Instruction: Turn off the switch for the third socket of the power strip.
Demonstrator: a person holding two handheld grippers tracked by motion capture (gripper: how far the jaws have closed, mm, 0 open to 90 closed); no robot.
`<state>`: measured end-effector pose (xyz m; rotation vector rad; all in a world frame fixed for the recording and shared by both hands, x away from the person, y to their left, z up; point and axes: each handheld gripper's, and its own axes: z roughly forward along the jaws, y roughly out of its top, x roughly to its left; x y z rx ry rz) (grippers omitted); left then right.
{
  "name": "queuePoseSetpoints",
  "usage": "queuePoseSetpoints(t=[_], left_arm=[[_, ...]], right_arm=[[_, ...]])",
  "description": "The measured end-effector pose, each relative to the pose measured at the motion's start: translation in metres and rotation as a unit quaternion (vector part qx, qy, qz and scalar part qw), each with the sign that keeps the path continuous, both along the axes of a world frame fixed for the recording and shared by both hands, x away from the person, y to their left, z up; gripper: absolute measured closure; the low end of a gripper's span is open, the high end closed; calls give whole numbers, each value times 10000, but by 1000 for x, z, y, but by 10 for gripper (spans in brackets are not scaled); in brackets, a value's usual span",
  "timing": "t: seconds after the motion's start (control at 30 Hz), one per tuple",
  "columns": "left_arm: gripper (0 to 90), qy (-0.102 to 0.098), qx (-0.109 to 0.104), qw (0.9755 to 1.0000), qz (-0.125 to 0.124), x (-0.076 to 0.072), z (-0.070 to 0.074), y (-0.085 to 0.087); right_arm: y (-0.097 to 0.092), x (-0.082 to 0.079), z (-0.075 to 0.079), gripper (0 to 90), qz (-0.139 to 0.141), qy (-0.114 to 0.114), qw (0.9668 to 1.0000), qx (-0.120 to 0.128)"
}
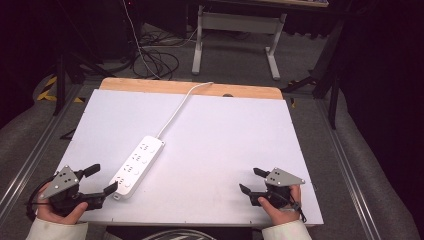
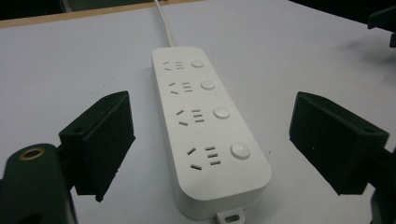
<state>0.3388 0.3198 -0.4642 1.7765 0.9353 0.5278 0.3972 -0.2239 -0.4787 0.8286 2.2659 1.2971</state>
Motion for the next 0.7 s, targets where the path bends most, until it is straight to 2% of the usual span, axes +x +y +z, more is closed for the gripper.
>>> queuePoseSetpoints(t=[0.17,0.53,0.7], left_arm=[[130,-3,30,10000,-5,0,1,-1],[141,-81,267,9996,-49,-2,4,-1],[163,-85,279,9996,-43,-4,5,-2]], right_arm=[[0,0,0,255,20,-9,10000,-10],[1,1,-1,255,22,31,10000,-30],[2,2,-3,255,15,99,9999,-94]])
